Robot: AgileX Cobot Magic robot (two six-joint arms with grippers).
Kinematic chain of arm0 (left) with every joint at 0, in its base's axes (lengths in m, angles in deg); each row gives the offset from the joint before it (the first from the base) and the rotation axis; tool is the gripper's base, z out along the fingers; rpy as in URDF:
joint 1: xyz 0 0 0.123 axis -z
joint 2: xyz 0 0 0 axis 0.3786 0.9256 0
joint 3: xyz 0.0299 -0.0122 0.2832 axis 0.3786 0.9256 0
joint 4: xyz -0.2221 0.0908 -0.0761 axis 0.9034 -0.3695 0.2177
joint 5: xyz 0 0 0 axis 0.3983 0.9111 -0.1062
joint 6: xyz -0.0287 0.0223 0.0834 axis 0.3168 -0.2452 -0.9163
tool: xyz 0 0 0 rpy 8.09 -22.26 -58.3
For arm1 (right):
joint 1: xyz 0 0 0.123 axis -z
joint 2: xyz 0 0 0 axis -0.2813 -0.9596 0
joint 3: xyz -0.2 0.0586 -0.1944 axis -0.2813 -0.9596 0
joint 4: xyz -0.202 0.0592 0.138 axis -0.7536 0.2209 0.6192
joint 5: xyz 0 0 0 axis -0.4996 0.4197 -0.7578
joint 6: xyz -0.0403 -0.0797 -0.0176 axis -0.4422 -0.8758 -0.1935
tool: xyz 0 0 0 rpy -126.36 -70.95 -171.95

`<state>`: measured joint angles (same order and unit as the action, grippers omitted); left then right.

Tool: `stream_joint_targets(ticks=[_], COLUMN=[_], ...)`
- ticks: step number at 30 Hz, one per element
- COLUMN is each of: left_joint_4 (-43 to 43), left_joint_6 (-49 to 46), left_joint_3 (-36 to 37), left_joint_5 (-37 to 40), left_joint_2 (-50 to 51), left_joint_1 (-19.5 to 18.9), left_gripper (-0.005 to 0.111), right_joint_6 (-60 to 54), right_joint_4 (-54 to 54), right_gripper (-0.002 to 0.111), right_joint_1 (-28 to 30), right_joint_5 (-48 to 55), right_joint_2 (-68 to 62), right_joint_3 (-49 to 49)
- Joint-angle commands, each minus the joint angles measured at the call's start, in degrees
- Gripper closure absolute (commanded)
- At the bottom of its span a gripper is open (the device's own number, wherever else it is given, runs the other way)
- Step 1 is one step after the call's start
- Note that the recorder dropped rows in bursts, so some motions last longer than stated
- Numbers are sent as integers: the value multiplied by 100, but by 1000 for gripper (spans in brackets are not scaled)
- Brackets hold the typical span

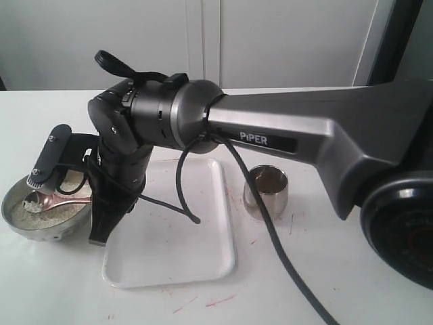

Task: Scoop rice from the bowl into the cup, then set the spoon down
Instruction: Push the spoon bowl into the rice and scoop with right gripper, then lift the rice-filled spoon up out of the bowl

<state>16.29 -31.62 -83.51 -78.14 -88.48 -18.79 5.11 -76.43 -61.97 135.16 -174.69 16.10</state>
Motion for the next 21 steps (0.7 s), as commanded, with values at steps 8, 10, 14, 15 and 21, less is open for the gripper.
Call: stream_joint_targets(ticks=[8, 10, 14, 15, 21], left_joint_4=[52, 52, 52, 52, 52], left_joint_6=[11, 11, 11, 11, 11], left_joint_3=[-19, -19, -19, -19, -19], left_joint_5=[-29, -29, -29, -29, -29], left_joint_2=[-24, -24, -24, -24, -24], left_joint_1=[13, 13, 13, 13, 13], left_gripper=[92, 92, 92, 92, 92], right_joint_6=[-237, -450, -633, -633, -633], right_joint_4=[933, 1231, 1537, 1538, 1577], right_gripper=[108, 108, 108, 108, 108], right_joint_1=[497, 530, 531, 531, 531], right_joint_5=[261, 261, 282, 282, 332], right_joint_2=[100, 104, 130, 147, 311], right_joint_3=[15, 15, 15, 15, 15])
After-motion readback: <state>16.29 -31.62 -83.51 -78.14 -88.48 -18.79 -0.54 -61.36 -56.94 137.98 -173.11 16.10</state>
